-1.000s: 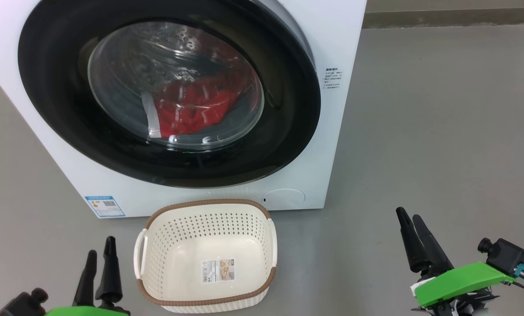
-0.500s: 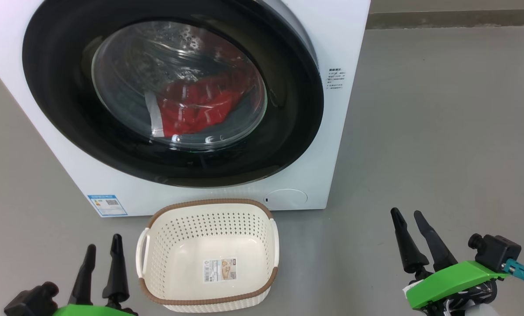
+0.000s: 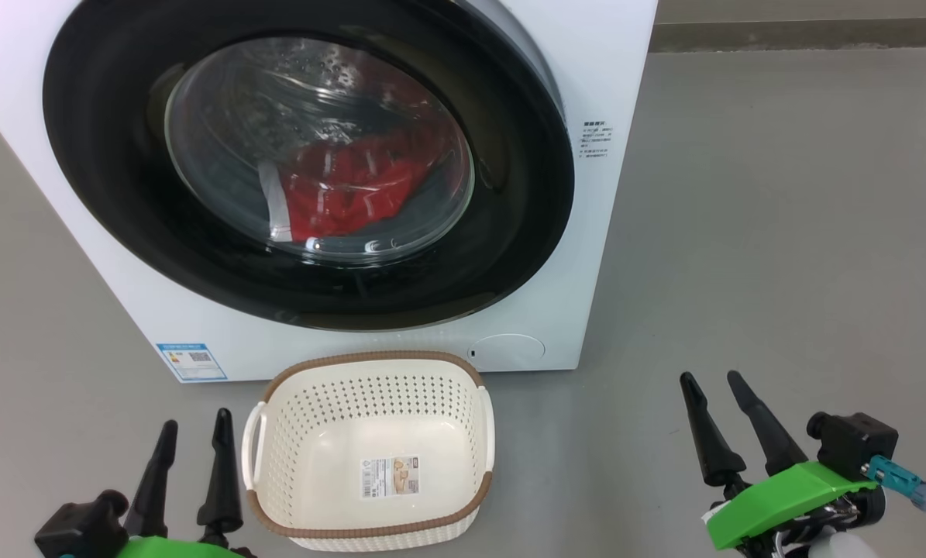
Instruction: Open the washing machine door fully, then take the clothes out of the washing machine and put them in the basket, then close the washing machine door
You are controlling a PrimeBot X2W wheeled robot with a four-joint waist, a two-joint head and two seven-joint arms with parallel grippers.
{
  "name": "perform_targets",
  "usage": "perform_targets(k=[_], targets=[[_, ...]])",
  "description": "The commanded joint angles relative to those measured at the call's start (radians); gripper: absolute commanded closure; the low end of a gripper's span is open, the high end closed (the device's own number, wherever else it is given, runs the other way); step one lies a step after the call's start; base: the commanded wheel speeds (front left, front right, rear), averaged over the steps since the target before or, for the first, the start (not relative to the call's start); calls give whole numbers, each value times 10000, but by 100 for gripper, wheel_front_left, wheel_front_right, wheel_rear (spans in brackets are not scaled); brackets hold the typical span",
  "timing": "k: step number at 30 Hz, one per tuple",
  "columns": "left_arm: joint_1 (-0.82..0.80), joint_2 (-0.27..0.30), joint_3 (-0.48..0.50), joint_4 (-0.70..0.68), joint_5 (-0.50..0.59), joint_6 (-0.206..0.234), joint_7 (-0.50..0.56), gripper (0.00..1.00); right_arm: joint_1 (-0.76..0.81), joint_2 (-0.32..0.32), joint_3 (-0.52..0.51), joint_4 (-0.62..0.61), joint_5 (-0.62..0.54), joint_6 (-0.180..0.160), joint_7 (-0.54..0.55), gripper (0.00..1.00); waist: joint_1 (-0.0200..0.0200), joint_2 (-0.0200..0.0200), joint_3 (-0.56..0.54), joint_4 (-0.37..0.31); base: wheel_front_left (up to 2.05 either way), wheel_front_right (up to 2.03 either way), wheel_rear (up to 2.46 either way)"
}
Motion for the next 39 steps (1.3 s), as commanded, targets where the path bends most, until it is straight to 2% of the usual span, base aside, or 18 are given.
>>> perform_targets(k=[1,23,39], targets=[[-378,173,214,-305,445,-59,-201,0,-507,-18,219,-241,-433,-9,-189,0,-1,0,-2,8,0,0,0],[-407,220,112,-317,2923,45,-818,0,-712,-216,739,-233,-2733,-11,-797,0,-1,0,-34,59,0,0,0],[-421,220,163,-240,2820,35,-818,0,-701,-176,616,-204,-2699,-11,-797,0,-1,0,-26,28,0,0,0]])
